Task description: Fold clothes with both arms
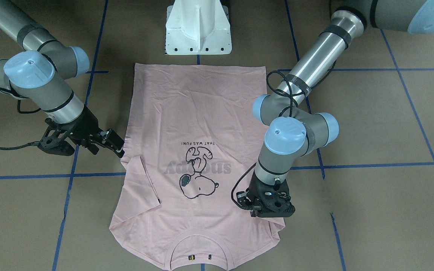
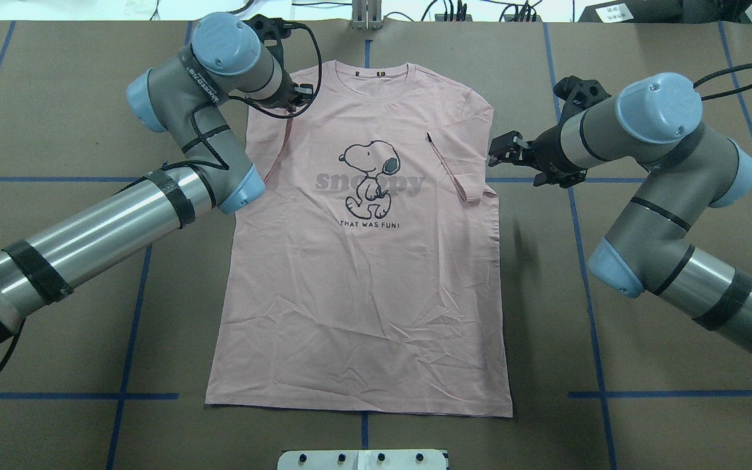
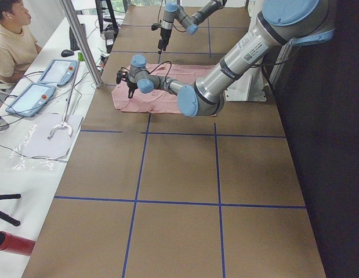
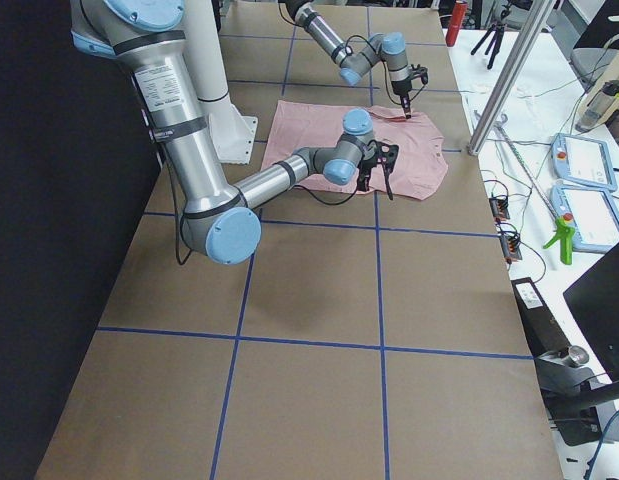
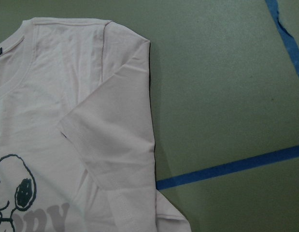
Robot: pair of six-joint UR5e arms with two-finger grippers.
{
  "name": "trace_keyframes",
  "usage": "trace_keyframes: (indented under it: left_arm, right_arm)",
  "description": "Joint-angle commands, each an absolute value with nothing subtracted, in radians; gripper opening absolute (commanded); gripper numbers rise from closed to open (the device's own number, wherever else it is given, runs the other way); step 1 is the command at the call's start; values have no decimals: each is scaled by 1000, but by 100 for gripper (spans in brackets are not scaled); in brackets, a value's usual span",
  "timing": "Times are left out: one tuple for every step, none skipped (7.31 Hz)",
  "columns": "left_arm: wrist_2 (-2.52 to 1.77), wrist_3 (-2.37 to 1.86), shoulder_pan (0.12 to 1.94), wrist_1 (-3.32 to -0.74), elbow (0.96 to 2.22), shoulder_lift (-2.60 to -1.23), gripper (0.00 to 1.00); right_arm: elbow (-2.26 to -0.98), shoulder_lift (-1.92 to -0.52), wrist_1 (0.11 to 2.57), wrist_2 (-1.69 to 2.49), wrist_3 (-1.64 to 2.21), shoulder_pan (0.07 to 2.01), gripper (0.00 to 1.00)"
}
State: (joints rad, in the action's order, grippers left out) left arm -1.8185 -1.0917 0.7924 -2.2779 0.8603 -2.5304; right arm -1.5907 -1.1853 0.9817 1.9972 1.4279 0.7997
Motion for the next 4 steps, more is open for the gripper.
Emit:
trace_keyframes:
  left_arm:
    - [-1816, -1095, 785, -2292, 860, -2536, 53]
    - [-1819, -1094, 784, -2293, 892, -2527, 81]
    - [-1825, -1094, 784, -2293, 1036, -2449, 84]
    - [-1835, -1095, 753, -2277, 1242, -2333, 84]
  right_arm:
    - [-1592, -1186, 980, 1997, 1427, 799, 100]
    - [-1594, -1186, 980, 1997, 1430, 799, 100]
    - [-1604, -1186, 982, 1994, 1440, 799, 100]
    - [-1633, -1192, 982, 1959, 1487, 782, 100]
